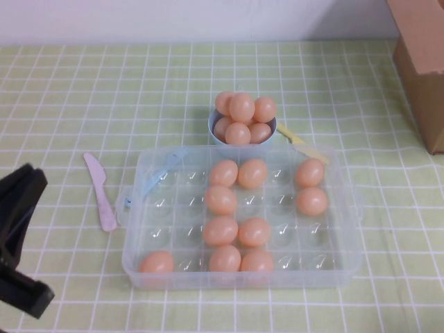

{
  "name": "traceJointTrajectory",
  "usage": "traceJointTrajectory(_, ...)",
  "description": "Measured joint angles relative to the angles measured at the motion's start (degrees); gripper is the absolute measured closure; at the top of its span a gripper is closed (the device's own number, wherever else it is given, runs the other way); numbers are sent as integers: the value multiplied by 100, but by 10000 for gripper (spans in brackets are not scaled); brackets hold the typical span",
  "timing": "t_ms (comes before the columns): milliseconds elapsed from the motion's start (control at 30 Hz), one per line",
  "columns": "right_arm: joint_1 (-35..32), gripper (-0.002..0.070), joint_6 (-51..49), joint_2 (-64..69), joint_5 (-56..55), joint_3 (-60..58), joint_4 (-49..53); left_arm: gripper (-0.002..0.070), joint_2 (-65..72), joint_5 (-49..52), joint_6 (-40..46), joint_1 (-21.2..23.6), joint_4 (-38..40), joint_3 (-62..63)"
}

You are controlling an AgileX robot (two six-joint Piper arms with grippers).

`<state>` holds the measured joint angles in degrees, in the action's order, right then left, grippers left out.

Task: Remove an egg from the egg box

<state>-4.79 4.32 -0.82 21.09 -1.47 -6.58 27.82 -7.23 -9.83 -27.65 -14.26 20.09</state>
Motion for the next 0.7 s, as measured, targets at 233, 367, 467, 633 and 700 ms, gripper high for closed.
traceJointTrajectory(233,0,694,0,0,0,0,0,676,-252,521,-106,0,27,-196)
traceJointTrajectory(367,0,694,0,0,0,0,0,676,-263,1093,-106,0,30,-196)
traceJointTrajectory(467,0,694,0,0,0,0,0,677,-366,1692,-164,0,40,-196)
traceJointTrajectory(633,0,694,0,0,0,0,0,677,-774,2044,-323,0,40,-342)
traceJointTrajectory(700,0,694,0,0,0,0,0,677,-1115,2077,-345,40,40,-541)
